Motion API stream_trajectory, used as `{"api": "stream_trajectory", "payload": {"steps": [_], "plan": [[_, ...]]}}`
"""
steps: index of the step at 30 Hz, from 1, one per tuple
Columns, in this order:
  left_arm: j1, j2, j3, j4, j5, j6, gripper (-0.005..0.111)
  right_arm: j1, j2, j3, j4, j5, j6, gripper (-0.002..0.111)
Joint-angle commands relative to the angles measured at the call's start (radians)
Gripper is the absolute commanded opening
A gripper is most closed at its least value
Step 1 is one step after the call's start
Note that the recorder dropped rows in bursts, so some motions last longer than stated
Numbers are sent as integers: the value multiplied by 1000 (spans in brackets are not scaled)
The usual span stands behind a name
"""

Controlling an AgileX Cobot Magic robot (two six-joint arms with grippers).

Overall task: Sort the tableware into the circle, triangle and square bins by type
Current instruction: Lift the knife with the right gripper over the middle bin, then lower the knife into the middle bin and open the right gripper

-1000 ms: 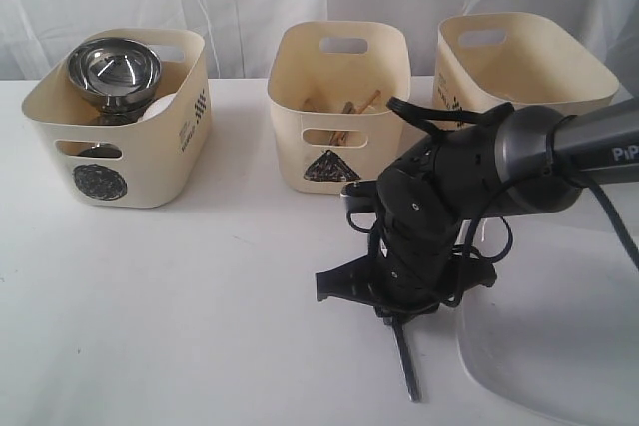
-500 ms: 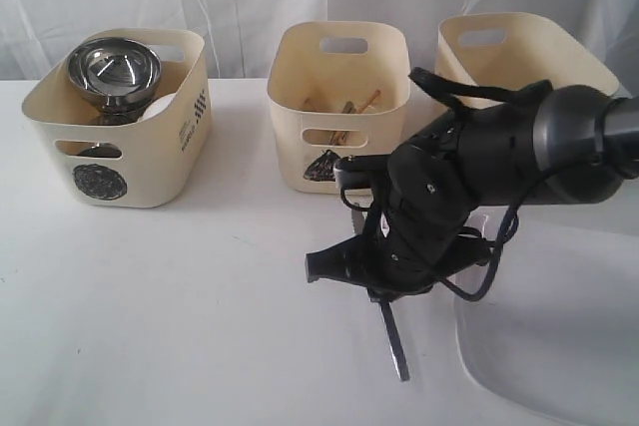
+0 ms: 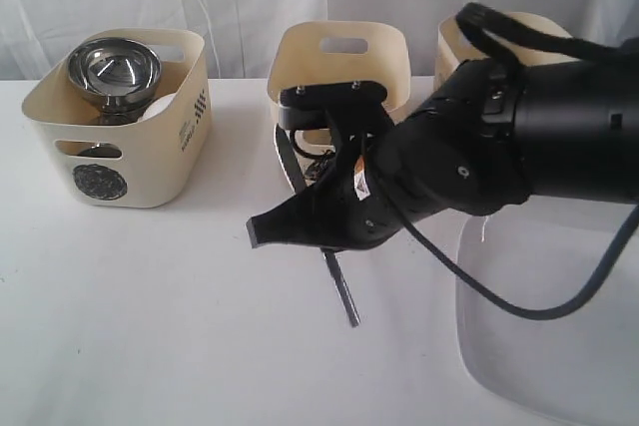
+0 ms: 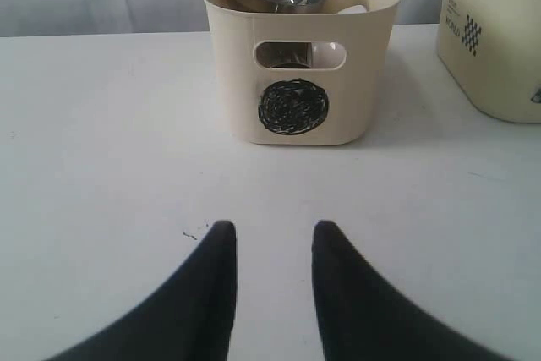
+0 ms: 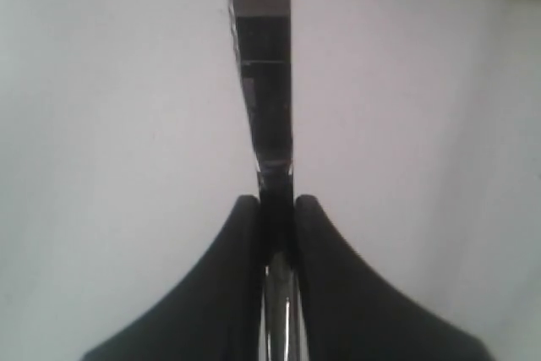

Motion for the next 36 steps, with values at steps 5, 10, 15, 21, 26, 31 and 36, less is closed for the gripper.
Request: {"api": "stream_trajectory", "payload": {"steps": [5,10,15,21,26,31,36], "plan": [[-3,-5,5,-7,4,1,36,-124,-30,-51,-337,-125,155,0],[-3,-5,5,-7,4,1,36,-193,-29,-86,-381,-256,197,0],[-3,-5,5,-7,4,1,36,-238,10,-159,-381,-320,197,0],[-3,-5,5,-7,4,1,36,-281,107,-258,-381,-369,195,0],[-3,-5,5,-7,4,1,36,-314,202,-345,-381,-383,195,0],[-3,-5,5,-7,4,1,36,-348,304,-438,-381,-393,195,0],[-3,-5,5,-7,4,-1,36,-366,391,-533,-381,-401,195,0]]}}
